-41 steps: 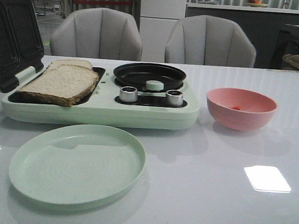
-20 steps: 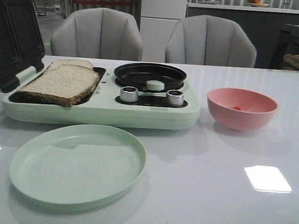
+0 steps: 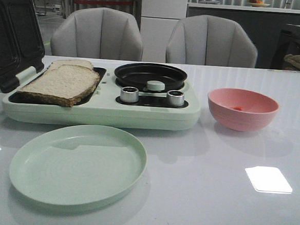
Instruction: Make breakfast with bread and shrimp
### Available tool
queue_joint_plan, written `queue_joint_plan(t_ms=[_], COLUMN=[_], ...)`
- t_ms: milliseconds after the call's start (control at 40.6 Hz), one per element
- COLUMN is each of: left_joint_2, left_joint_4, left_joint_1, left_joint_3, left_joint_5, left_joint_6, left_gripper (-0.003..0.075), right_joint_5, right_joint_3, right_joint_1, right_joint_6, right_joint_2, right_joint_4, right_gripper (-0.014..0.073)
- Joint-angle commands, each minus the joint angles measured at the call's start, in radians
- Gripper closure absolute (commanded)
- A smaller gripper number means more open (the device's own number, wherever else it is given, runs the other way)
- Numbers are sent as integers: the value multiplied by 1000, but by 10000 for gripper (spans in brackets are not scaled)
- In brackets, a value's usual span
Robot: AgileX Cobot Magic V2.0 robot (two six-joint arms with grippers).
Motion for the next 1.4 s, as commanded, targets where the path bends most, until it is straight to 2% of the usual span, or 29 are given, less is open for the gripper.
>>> queue_joint_plan(t_ms=[0, 222, 394, 443, 591, 714, 812, 936, 1059, 1231, 1379], left_joint_2=[-3, 42, 42, 42, 42, 42, 42, 45, 45, 43, -1], left_joint_4=[-147, -289, -328, -328, -333, -309, -212, -80, -57, -52, 30], left_joint_1=[4, -53, -159, -195, -346, -530, -690, -828, -882, -877, -868], left_joint_3=[-35, -35, -35, -35, -35, -35, -35, -33, -33, -33, -33], left_joint_5=[55, 81, 74, 67, 30, -87, -280, -540, -649, -663, -665], left_joint_6=[55, 170, 251, 261, 341, 451, 506, 506, 506, 506, 506], left_gripper=[303, 471, 662, 690, 682, 682, 682, 682, 682, 668, 580], right_joint_5=[-78, -78, -78, -78, -78, -78, -78, -78, -78, -78, -78], right_joint_3=[-29, -29, -29, -29, -29, -29, -29, -29, -29, -29, -29], right_joint_1=[0, 0, 0, 0, 0, 0, 0, 0, 0, 0, 0], right_joint_6=[-2, -2, -2, -2, -2, -2, -2, -2, -2, -2, -2], right_joint_2=[8, 8, 8, 8, 8, 8, 8, 8, 8, 8, 8], right_joint_4=[-6, -6, -6, -6, -6, -6, -6, -6, -6, -6, -6], right_gripper=[166, 166, 166, 166, 166, 166, 166, 166, 166, 166, 166])
